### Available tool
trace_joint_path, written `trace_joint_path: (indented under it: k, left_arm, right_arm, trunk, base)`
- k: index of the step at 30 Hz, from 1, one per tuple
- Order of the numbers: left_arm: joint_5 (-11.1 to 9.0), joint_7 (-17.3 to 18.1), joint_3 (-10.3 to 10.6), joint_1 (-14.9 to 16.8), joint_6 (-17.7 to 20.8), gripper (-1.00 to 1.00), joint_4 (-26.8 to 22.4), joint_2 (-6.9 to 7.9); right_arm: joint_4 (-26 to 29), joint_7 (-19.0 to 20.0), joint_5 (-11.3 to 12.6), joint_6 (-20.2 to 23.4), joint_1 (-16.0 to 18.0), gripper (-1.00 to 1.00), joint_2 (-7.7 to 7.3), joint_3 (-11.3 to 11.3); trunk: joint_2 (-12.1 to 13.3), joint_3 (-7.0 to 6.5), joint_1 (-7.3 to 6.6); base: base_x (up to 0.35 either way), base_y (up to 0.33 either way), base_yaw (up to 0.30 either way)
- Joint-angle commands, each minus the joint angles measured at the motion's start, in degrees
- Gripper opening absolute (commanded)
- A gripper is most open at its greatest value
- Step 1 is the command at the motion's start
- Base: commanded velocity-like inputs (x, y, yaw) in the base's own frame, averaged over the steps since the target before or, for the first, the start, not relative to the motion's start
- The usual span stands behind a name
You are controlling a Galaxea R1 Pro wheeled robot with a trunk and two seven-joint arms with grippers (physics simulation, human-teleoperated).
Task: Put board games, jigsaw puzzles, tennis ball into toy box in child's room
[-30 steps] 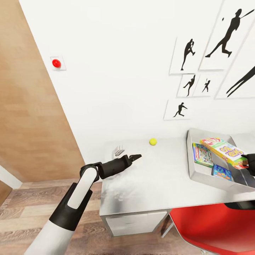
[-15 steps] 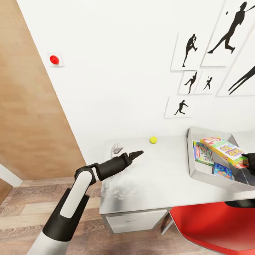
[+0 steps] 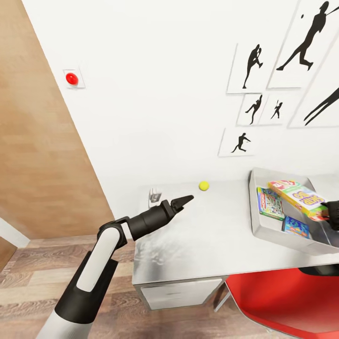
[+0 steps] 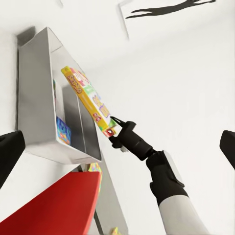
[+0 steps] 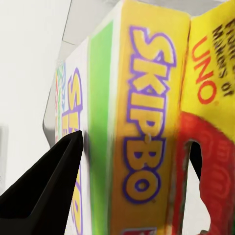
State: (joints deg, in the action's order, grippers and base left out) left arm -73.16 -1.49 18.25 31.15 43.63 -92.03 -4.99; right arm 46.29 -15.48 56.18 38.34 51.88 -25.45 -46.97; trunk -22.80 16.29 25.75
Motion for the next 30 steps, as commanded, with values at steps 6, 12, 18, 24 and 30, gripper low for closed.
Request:
trace_joint_path:
  k: [6, 12, 18, 24, 30]
  left_arm:
    - [-0.6, 0.2, 0.0, 0.0, 0.2, 1.00, -0.1, 0.04]
    - [-0.7, 0.2, 0.0, 0.1, 0.3, 1.00, -0.1, 0.06]
    - [-0.7, 0.1, 0.0, 0.1, 0.3, 1.00, -0.1, 0.06]
    - [-0.7, 0.1, 0.0, 0.1, 0.3, 1.00, -0.1, 0.07]
    - [-0.7, 0.1, 0.0, 0.1, 0.3, 1.00, -0.1, 0.09]
  right_arm:
    - [0.0, -0.6, 0.4, -0.6, 0.3, -1.00, 1.00, -0.1]
    - [-0.1, -0.6, 0.4, -1.2, 0.5, -1.00, 1.38, -0.1]
    - [-0.2, -0.6, 0.3, -1.4, 0.6, -1.00, 1.75, 0.0]
    - [-0.2, -0.6, 0.3, -1.4, 0.6, -1.00, 2.17, 0.1]
    - [-0.3, -0.6, 0.3, -1.4, 0.6, -1.00, 2.29, 0.1]
  trunk:
    - [-0.1, 0.11, 0.03]
    - [-0.1, 0.11, 0.03]
    - [-0.1, 0.11, 0.03]
    - [-0.1, 0.21, 0.03]
    - [-0.1, 0.58, 0.03]
  base:
    - [0.000, 0.000, 0.000]
    - [0.000, 0.000, 0.000]
    - [0.000, 0.000, 0.000]
    - [0.000, 0.000, 0.008]
    - [0.000, 0.000, 0.063]
